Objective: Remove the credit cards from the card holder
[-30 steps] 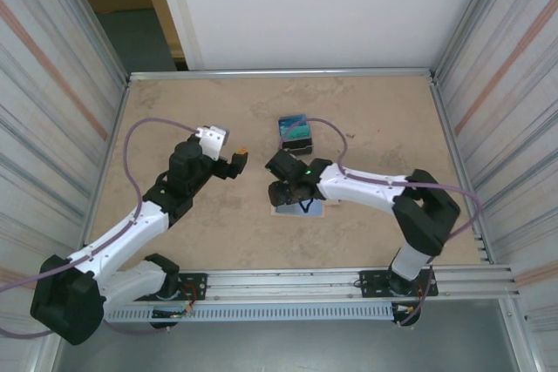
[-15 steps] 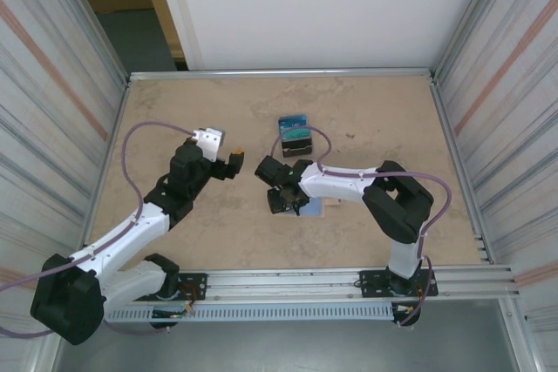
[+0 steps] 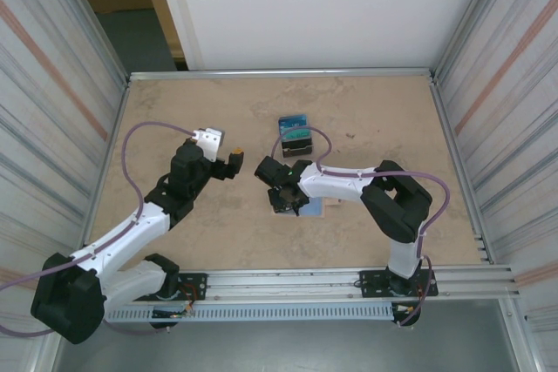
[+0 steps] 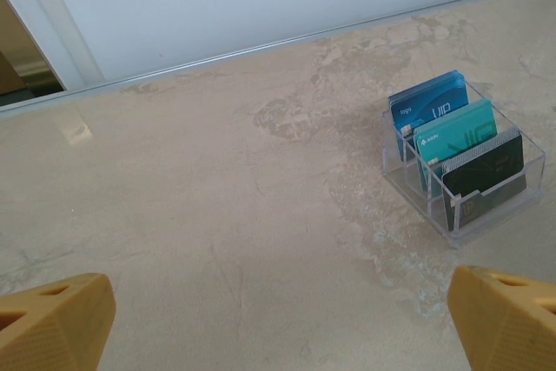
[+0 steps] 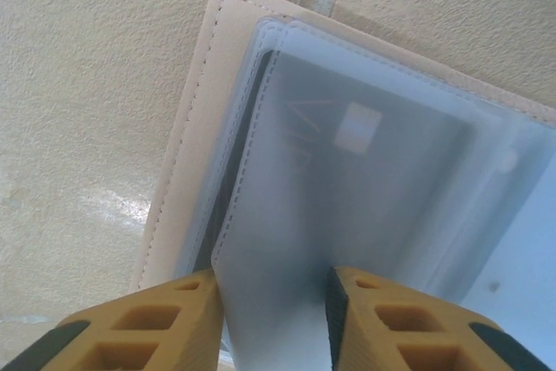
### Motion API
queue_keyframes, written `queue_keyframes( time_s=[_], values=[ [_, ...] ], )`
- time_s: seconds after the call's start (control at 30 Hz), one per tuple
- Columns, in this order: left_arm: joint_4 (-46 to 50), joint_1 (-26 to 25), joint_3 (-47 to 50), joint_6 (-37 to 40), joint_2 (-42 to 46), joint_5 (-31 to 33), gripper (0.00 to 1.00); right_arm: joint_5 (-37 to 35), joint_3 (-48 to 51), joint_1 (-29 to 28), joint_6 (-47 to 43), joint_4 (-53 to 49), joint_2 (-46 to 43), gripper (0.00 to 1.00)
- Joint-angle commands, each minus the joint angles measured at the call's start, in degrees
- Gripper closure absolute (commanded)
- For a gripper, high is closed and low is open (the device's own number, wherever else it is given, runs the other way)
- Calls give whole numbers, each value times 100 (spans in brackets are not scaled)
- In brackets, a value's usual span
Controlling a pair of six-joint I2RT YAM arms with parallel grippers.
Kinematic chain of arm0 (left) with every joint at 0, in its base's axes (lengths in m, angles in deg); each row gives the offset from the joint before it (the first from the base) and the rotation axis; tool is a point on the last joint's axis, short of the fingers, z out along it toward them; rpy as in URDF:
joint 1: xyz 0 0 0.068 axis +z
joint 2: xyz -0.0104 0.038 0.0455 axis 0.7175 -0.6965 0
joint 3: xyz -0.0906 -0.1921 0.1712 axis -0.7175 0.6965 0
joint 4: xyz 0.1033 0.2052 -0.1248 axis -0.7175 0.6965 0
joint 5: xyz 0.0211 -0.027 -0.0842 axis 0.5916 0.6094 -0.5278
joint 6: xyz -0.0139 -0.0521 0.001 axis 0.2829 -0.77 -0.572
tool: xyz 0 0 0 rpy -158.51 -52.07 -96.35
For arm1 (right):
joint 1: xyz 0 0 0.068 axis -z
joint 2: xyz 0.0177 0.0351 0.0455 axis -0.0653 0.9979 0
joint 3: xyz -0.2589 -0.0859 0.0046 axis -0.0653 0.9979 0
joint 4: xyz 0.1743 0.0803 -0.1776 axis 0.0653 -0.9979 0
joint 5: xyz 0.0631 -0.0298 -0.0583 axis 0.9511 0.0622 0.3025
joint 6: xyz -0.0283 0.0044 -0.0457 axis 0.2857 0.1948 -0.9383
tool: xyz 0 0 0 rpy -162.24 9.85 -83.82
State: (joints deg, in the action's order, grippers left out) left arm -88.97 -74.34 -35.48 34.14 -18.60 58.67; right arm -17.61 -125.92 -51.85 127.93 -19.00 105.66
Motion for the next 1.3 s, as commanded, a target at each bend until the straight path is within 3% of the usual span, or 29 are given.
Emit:
queue_keyframes(
  time_s=[0.0,0.17,0.33,1.13,1.27],
  values=[
    [32,37,-117,-44,161,-36,1,-172,169,44,128,-131,-123,73],
    [65,37,-126,-57,262,-73,1,-309,195,75,195,-113,-312,82],
    [172,37,-173,-78,357,23,1,-540,339,75,302,-113,-595,83],
    [450,22,-466,-212,131,-555,1,-904,1379,506,831,-79,-1604,69],
    [577,-191,-521,-178,-38,-549,1,-826,1546,617,828,56,-1655,67]
  ],
)
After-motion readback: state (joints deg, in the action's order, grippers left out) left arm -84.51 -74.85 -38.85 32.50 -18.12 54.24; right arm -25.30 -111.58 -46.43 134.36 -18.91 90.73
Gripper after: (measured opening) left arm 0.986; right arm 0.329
